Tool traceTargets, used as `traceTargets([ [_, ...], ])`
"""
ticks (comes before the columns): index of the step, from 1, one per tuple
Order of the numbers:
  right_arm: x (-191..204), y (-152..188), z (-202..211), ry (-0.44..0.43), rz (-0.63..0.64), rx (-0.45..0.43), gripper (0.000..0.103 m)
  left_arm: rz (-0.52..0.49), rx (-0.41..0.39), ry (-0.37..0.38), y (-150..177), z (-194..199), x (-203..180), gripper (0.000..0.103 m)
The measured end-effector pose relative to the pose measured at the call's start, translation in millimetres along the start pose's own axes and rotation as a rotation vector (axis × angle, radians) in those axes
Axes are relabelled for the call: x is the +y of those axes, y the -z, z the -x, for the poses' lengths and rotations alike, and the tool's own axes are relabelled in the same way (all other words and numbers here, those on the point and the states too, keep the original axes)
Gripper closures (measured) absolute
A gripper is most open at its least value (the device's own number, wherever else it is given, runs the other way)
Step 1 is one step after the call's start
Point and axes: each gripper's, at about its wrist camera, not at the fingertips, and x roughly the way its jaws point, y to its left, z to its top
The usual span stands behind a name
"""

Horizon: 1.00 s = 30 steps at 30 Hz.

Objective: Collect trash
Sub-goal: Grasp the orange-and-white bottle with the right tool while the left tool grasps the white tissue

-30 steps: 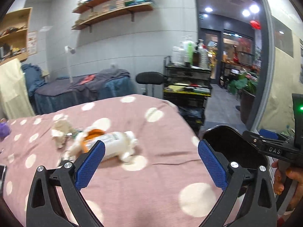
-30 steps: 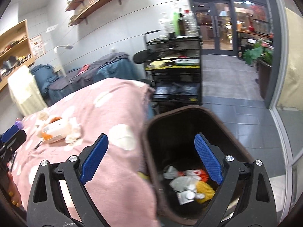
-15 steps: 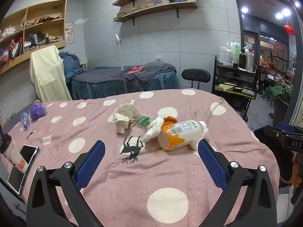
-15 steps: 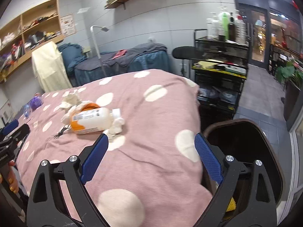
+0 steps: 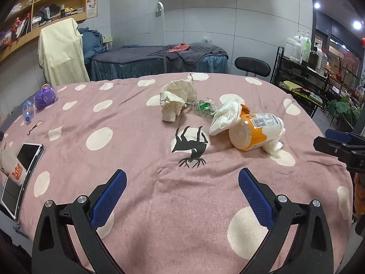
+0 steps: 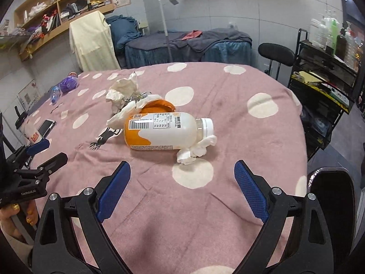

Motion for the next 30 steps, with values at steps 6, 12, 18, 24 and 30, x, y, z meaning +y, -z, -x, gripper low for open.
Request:
traceTargets([
  [6,3.4,-19.4,-27.8,-0.068,-0.046,0.058,0.012,-0.019,-0.015,0.048,-11.3,-8.5,3.3,0.006],
  [12,28.4,-41.9,-37.2,-0.042,0.159,0.032,0.012,-0.035,-0.011,0.086,-24.4,-21.4,4.1,0.006],
  [18,37.4,-44.5,-53.5,-0.101,0.414,0.082,0.012,-0.104,0.026,0.146,-34.5,-43.6,-8.9,0.017],
  [24,44.9,-45.0,-72.0,-0.142,0.689,0.125,0.021,-0.173,0.086,0.184,-43.9,-73.9,-22.3,0.028],
  [30,50.3,-48.8,-99.5,-0.193,0.89,0.17,0.027,-0.204,0.118,0.258,-54.1,-98.3,-27.7,0.041],
])
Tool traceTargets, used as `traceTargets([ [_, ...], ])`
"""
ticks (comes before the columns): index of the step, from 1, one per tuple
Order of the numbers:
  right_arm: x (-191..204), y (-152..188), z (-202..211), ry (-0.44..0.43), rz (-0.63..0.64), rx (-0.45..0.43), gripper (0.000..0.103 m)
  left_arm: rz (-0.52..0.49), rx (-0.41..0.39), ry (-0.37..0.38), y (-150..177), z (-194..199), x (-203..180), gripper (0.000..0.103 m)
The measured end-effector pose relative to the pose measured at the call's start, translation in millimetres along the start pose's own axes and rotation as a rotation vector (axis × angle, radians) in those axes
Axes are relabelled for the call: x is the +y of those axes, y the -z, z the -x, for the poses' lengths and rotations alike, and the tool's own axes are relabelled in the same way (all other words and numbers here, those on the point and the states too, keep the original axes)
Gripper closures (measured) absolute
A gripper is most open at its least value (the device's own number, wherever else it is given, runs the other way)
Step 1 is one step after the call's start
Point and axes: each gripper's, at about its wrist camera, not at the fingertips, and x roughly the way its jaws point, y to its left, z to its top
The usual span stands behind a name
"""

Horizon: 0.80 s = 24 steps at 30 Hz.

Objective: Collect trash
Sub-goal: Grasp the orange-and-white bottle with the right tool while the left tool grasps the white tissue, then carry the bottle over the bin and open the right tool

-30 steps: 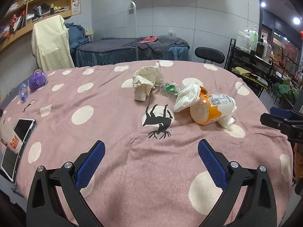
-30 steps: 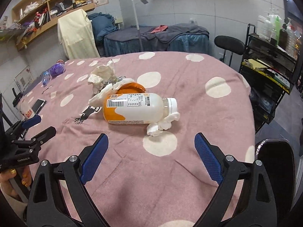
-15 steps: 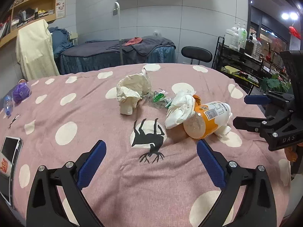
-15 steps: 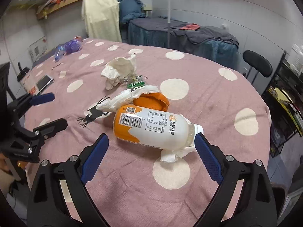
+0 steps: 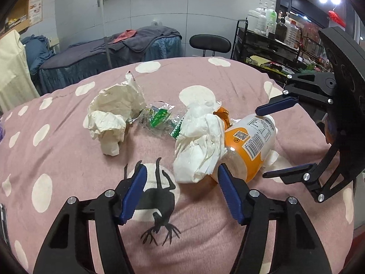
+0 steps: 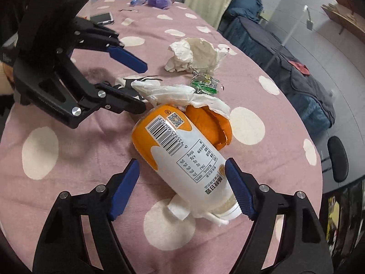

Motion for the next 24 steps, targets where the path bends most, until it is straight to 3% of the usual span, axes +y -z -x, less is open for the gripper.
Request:
traceTargets([
  [3,1.6,-3.5,-11.4,-0.014,0.101,-0.005,0.027,-0.016,0.008,0.0,-3.9,-8.0,2.3,0.054],
  [7,13.3,-6.3,-30.2,0.0,0.226,-0.001,0.029,-0.009,0.023,0.033,-5.0,-16.2,4.5,0.079],
  [10,12.5,-6.3,-36.4,-0.012,0.212,-0.009,0.032,0.005,0.01,0.003,-4.1,-16.6,6.1,0.092],
  [16,1.0,-2.8,-12.7,-0.006,0.084,-0.087,0.037,0.036,-0.063,-0.028,-3.9,3.4,8.3,0.096],
  [24,-24.8,9.0,48.0,-0.003,-0.227,-0.259,0.039,0.054,-0.169,-0.069,-4.8,48.6,-6.4,0.096],
])
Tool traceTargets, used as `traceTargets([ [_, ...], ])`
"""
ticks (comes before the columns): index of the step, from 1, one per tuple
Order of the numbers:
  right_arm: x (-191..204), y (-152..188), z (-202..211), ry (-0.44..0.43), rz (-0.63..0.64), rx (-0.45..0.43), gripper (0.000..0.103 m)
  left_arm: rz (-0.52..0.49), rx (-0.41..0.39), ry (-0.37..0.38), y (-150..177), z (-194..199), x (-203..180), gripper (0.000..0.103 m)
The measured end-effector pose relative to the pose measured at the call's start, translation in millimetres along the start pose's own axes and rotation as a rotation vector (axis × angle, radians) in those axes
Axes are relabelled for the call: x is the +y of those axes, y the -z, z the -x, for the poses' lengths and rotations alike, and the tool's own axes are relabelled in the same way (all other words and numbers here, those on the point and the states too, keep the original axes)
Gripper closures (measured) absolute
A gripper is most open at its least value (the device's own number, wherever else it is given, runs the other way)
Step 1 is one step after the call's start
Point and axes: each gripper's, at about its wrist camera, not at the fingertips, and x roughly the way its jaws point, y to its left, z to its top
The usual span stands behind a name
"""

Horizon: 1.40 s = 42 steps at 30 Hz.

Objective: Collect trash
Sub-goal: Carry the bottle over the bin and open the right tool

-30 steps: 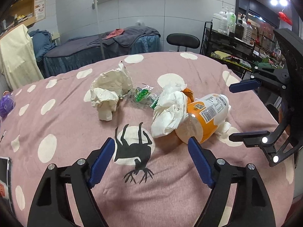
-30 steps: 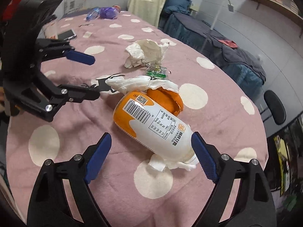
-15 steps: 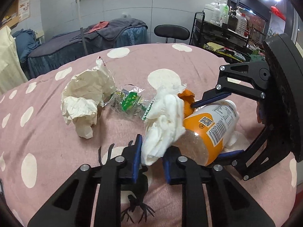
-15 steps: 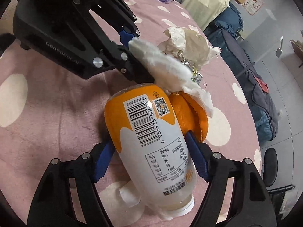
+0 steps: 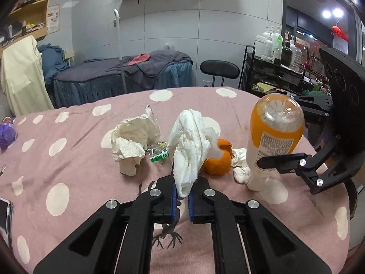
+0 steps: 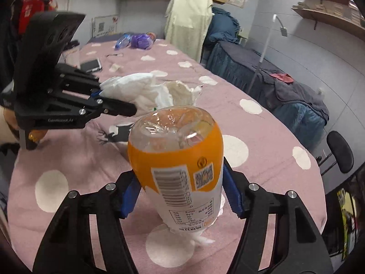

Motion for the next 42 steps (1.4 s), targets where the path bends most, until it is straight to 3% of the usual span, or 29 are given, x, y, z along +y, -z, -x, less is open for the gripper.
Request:
traceTargets([
  [3,-6.5,1.1,21.6,-0.014,-0.104,-0.062,0.039,0.006,-0.032,-0.009,0.4,15.0,-7.5,0.096],
  [12,7.4,17.0,82.9,0.048,-0.204,-0.159,0.039,0.0,-0.064,0.012,6.6,38.4,-35.5,0.096],
  [24,12.3,78.3,147.7,0.184,-0.315,-0.178,0.039,-0.02,-0.084,0.114,16.8,55.0,-92.9,0.096],
  [42,-26.4,201.6,224.4,0.449,-0.582,-0.13,0.039,-0.13,-0.09,0.289,15.0,51.5,-200.3,0.096],
])
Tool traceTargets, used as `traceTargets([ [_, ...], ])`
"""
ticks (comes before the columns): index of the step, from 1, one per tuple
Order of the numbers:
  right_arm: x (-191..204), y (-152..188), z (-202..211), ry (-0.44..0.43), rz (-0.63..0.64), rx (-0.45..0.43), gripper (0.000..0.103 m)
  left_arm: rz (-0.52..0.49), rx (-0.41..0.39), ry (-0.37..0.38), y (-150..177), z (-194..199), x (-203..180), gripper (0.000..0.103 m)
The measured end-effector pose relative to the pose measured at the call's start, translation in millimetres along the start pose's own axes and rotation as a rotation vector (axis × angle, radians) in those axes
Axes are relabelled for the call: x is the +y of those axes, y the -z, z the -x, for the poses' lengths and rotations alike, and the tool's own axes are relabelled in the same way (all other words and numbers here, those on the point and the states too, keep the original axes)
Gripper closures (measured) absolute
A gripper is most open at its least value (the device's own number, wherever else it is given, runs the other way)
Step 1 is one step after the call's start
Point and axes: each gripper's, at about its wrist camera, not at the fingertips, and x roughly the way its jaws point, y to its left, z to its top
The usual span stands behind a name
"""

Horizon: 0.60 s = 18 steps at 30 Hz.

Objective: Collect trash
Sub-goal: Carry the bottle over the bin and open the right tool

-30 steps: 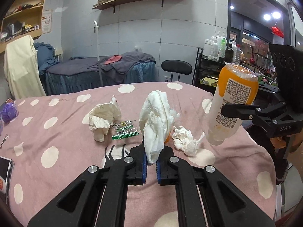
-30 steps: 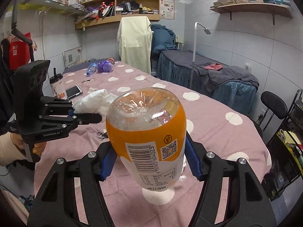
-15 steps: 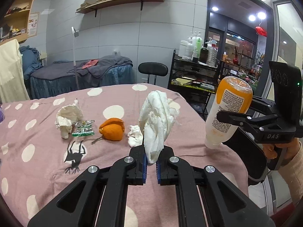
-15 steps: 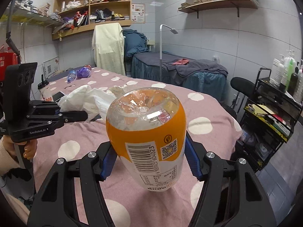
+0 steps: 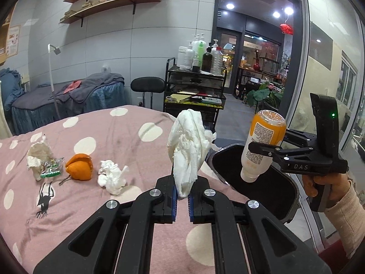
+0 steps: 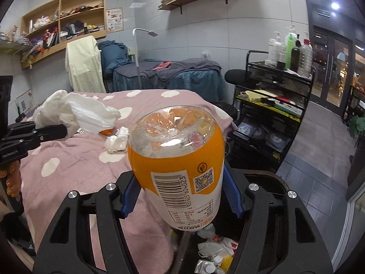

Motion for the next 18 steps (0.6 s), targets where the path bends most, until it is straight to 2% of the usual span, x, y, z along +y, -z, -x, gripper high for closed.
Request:
traceTargets([
  [5,-37.2,24.4,-7.0,0.106,-0.093,0.062,0.039,-0.016,0.008,0.041,0.8,-8.9,-20.6,0.096],
  [10,-71.7,55.1,-35.3,0.198,-0.226,0.204,0.039,-0.026,0.018,0.067,1.0,-16.8,-35.0,0.096],
  [15,-99.6,85.2,-64.8,0.247,-0.351,0.332,0.039,-0.033,0.028,0.079,1.1,-21.4,-44.4,0.096],
  [18,-109.3,103.3,-79.9,0.274,-0.382,0.379,0.039,-0.038,0.032,0.081,0.5,-23.6,-48.1,0.096],
])
